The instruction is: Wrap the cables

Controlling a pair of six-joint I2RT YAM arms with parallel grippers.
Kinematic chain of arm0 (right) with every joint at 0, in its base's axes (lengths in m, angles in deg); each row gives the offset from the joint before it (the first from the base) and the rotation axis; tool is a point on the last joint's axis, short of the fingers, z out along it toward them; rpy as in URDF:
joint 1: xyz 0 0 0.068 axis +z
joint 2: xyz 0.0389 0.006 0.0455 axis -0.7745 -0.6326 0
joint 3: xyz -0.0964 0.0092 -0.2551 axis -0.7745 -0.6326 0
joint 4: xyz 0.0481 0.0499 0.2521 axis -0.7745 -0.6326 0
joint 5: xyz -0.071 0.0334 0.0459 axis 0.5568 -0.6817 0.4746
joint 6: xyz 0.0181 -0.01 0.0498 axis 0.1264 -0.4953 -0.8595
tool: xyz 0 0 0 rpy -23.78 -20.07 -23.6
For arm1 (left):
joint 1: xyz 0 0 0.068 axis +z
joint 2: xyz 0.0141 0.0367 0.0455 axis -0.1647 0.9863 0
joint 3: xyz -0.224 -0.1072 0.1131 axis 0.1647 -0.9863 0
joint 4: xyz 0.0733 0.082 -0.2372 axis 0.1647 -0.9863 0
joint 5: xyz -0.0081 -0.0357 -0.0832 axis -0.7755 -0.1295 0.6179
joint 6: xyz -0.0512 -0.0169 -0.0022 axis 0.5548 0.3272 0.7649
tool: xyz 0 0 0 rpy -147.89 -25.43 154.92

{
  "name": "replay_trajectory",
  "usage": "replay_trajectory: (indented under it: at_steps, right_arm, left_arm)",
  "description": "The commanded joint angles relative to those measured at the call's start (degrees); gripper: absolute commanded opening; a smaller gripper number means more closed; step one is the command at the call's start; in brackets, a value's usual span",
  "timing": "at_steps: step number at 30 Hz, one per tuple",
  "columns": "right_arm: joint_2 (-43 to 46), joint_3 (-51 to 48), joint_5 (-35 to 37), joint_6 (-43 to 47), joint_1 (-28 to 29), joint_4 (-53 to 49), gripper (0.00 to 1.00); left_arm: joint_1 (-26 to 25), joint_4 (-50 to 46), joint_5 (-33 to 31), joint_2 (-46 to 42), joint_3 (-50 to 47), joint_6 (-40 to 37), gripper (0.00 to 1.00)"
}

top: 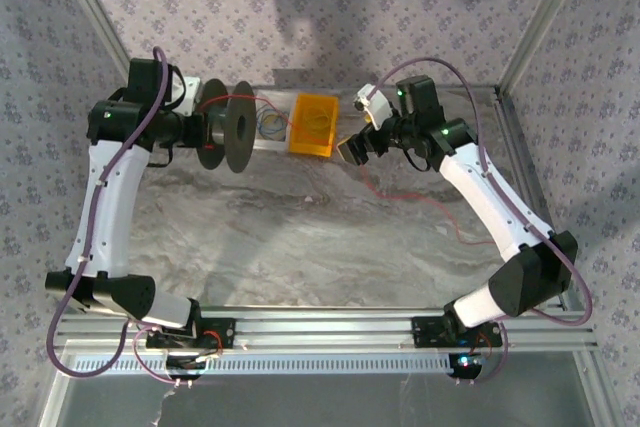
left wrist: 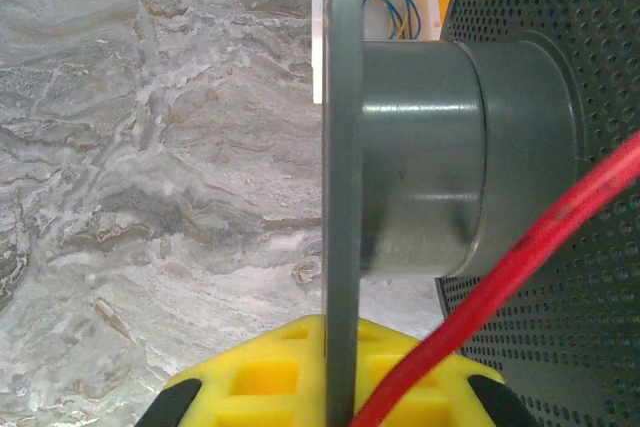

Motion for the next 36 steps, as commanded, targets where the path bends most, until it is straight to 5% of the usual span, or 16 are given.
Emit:
replay_trajectory:
  at_steps: [1, 14, 30, 36]
  right_arm:
    - [1.00, -1.50, -4.58, 1.37, -0.78, 2.10, 1.00]
    - [-5.04, -1.18, -16.28, 2.63, -3.52, 4.24, 0.94]
    - [8.31, -9.95, -25.02, -3.19, -7.78, 5.71, 0.94]
    - [9.54, -14.67, -21.38, -2.23, -5.65, 1.66, 0.89]
  left_arm:
    - [0.93, 3.05, 0.22, -2.38, 2.15, 1.78, 0.00]
    - [1.63, 2.40, 4.05, -3.20, 2.13, 1.41, 0.00]
    - [2.16, 4.53, 4.07, -2.05, 1.05, 2.71, 0.00]
    - [2.14, 4.51, 4.07, -1.38, 2.84, 2.87, 0.00]
